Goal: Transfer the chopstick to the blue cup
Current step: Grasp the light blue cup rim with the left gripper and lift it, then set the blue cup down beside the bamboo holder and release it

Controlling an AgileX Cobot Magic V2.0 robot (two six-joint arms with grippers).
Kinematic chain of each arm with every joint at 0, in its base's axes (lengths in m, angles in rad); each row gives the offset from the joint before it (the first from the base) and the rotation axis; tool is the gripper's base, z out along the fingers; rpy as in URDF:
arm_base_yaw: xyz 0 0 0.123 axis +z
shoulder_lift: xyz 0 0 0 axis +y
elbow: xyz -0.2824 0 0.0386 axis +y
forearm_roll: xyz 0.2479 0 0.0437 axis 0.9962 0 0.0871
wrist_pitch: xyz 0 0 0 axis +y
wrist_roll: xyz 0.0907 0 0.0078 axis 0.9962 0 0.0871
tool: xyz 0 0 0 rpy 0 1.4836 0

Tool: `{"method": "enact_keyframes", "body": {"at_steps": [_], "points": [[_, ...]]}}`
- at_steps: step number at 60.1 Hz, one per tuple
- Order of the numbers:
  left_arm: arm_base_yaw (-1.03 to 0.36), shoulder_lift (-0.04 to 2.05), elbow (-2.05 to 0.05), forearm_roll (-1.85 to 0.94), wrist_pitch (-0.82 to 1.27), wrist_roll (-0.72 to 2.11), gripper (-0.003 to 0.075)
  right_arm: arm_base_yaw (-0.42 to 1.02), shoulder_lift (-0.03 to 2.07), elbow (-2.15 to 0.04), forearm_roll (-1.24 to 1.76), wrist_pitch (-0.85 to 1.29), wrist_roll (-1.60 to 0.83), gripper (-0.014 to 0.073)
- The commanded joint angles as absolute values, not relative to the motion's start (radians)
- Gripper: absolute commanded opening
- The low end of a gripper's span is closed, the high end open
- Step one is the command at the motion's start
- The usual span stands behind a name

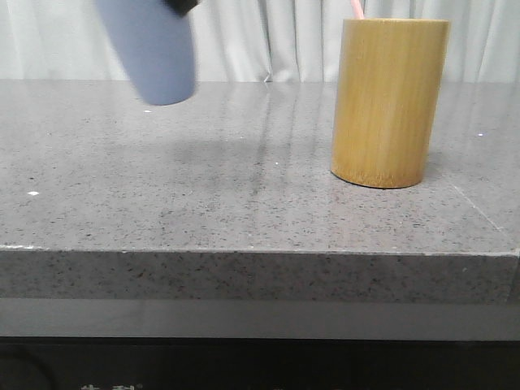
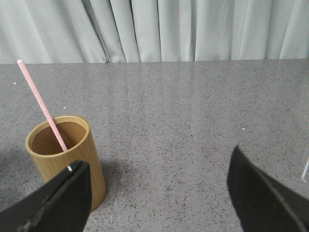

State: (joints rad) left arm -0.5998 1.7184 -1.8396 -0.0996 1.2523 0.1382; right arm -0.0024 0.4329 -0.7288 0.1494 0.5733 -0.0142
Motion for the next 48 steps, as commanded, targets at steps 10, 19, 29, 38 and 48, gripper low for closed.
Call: {"method": "enact_keyframes", "body": {"at_steps": [10,19,29,38,48], "points": [[-0.712,1.757,-1.894,-0.139,1.267,0.129,-0.0018,-0.003,0.446,-0.763,0.155,0.505,-0.02,0.059],[-0.762,1.795,-1.894,-0.139,1.267,0.11,-0.0018,-0.003,0.446,-0.763,0.155,0.504,-0.02,0.059],[-0.774,1.812,-1.894,-0.139,1.267,0.11,-0.0018,-0.003,0.446,-0.763,0.155,0.504,-0.02,0.059],[-0.774,1.812,-1.894,-0.12,1.267,0.11,0.0031,-0.003,0.446,-0.763,0.155,0.504,-0.02,0.059],[-0.774,1.812,-1.894,-0.087,1.261,0.103,0.0199,-0.003,0.446,-0.763,0.155,0.504,-0.02,0.059]]}}
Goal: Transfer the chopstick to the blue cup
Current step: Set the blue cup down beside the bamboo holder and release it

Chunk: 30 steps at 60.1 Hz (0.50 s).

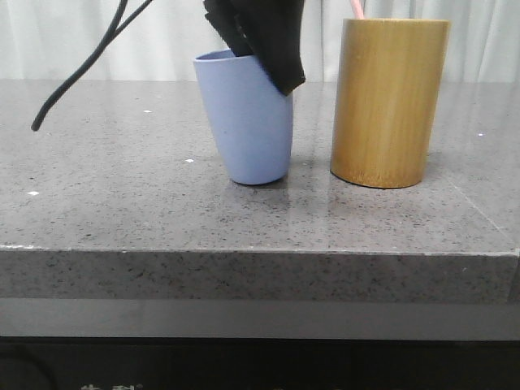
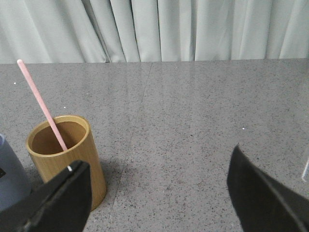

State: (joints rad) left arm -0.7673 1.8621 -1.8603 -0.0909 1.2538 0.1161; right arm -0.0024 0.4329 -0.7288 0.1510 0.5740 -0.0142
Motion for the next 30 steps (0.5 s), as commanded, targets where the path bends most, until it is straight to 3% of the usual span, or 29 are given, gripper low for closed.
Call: {"method": "enact_keyframes", "body": {"at_steps": [1,16,30], "points": [[-0.774,1.812,-1.894,-0.087,1.258,0.103,0.0211,-0.003,0.446,-0.763,0.155,0.504,-0.02,0.059],[-0.774,1.812,-1.918,-0.085,1.262,0.103,0.0352,-0.003,0.446,-0.763,0.155,0.504,-0.02,0.059],[-0.774,1.777,-2.014,-0.103,1.269,0.103,0.037,-0.003,0.446,-0.763,0.155,0.504,-0.02,0.059]]}}
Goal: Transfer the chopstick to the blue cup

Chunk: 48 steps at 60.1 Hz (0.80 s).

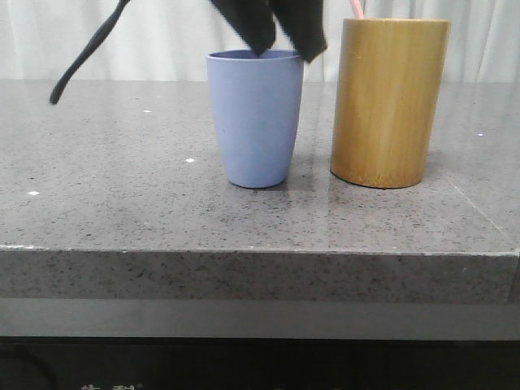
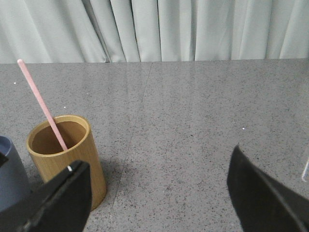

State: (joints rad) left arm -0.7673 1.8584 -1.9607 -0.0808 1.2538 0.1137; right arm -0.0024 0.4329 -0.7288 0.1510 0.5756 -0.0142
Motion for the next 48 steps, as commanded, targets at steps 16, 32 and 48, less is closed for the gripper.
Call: {"method": "enact_keyframes", "body": {"at_steps": [16,32,48], "points": [[-0.748,1.684,-2.013,-0.074,1.269,0.103,0.0368,-0.003,0.446,-0.763,0.155,0.504,-0.02,0.059],[-0.654,1.587,-1.95,-0.067,1.269,0.103,0.0215,-0.003,0.446,-0.763,0.155,0.504,-0.02,0.059],[-0.478,1.486,-1.785,-0.065,1.269,0.103,-0.0018,-0.003,0.446,-0.763,0.156,0.504,-0.02,0.059]]}}
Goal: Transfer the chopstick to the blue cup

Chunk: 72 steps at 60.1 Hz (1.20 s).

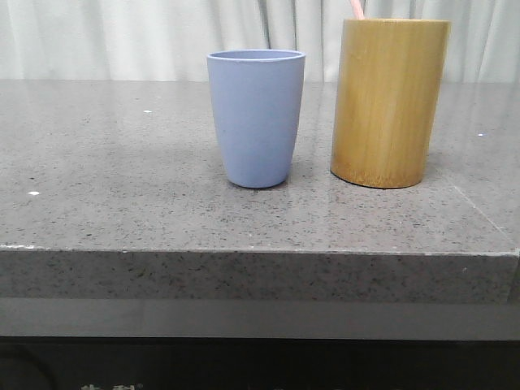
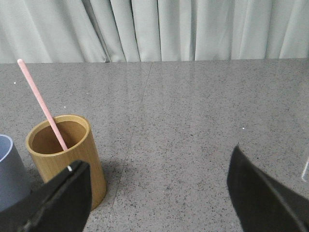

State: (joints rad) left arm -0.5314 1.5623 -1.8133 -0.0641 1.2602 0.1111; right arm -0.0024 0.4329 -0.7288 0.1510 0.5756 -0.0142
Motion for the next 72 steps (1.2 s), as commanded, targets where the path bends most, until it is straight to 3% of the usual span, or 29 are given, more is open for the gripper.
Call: {"method": "enact_keyframes", "body": {"at_steps": [1,14,33,48,72], "points": [[-0.466,1.48,-1.775,-0.065,1.269,0.103,-0.0018,-0.003,0.446,-0.763,0.156,0.504,-0.02,0.059],[-0.289,1.341,-1.589,-0.065,1.224,0.101,-0.0019,-0.003,0.446,-0.763,0.156,0.504,-0.02,0.059],[-0.063,0.994,-1.222,-0.065,0.899,0.051,-0.0019,-0.003,0.446,-0.763,0.156,0.504,-0.02,0.059],[-0.048,0.641,-0.886,-0.074,0.632,0.051,-0.0019,-0.003,0.446,-0.763,0.156,0.504,-0.02,0.059],[-0.048,0.165,-0.523,-0.076,0.541,0.056,-0.0019,-0.003,0.497,-0.763,0.266,0.475,-0.148,0.059]]}}
